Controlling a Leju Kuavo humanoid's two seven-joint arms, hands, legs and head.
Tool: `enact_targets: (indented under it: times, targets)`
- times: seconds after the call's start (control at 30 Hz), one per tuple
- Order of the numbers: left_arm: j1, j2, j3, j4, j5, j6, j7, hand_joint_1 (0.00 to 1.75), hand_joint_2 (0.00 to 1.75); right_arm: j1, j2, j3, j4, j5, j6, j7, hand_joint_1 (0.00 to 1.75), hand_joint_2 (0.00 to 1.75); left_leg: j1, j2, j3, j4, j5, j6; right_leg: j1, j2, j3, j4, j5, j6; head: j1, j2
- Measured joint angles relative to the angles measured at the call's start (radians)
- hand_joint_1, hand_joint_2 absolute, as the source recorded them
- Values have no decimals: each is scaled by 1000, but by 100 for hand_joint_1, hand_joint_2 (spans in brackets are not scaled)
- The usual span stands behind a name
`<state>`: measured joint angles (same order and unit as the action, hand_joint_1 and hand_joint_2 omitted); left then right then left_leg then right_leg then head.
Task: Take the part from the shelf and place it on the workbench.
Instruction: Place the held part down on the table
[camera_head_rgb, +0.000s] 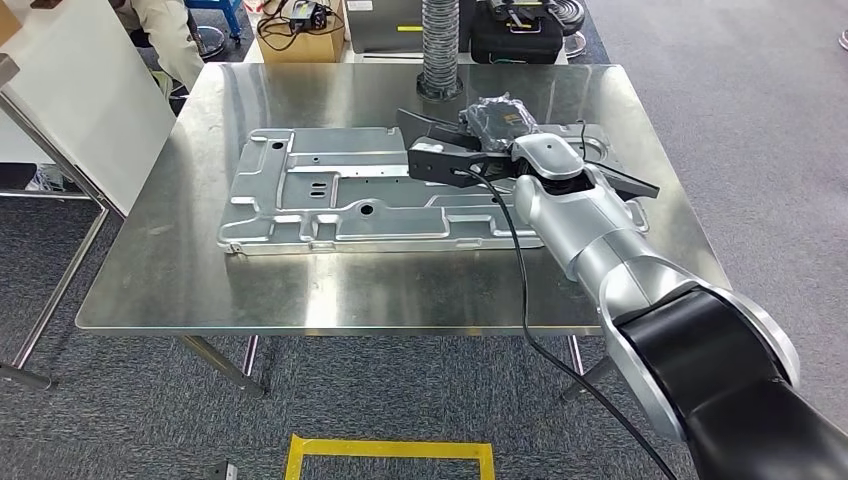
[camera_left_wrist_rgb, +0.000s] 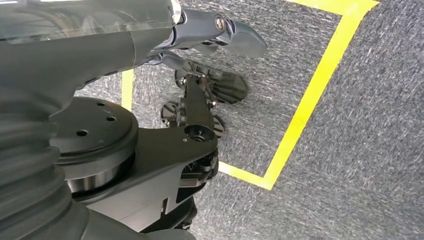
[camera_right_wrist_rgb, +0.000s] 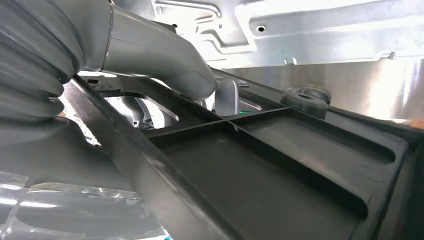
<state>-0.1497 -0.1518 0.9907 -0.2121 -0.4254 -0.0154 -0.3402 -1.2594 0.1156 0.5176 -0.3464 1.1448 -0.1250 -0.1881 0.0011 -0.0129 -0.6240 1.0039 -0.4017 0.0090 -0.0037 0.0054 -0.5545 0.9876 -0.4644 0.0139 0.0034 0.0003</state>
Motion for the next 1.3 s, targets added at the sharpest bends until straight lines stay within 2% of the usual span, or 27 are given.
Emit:
enact_targets:
  times: [0.13,0.27,0.43,0.57,1.3]
  targets:
    - [1,0,0,0,13,-9,-9,0,175,0,0,-13,8,8,0,13,175,175,0,0,0,0,0,0,0,0,0,0,0,0,0,0]
    - [3,0,0,0,19,-15,-17,0,175,0,1,-28,15,12,0,25,0,0,0,0,0,0,0,0,0,0,0,0,0,0,0,0]
    - [3,0,1,0,21,-16,-22,0,175,2,2,-41,23,13,1,33,0,0,0,0,0,0,0,0,0,0,0,0,0,0,0,0]
    - [3,0,1,0,22,-16,-21,0,0,4,3,-52,29,16,4,48,0,0,0,0,0,0,0,0,0,0,0,0,0,0,0,0]
    - [-1,-2,-13,0,4,-13,0,0,0,14,-5,-95,43,25,18,78,0,0,0,1,1,0,0,0,0,1,0,0,0,0,0,0]
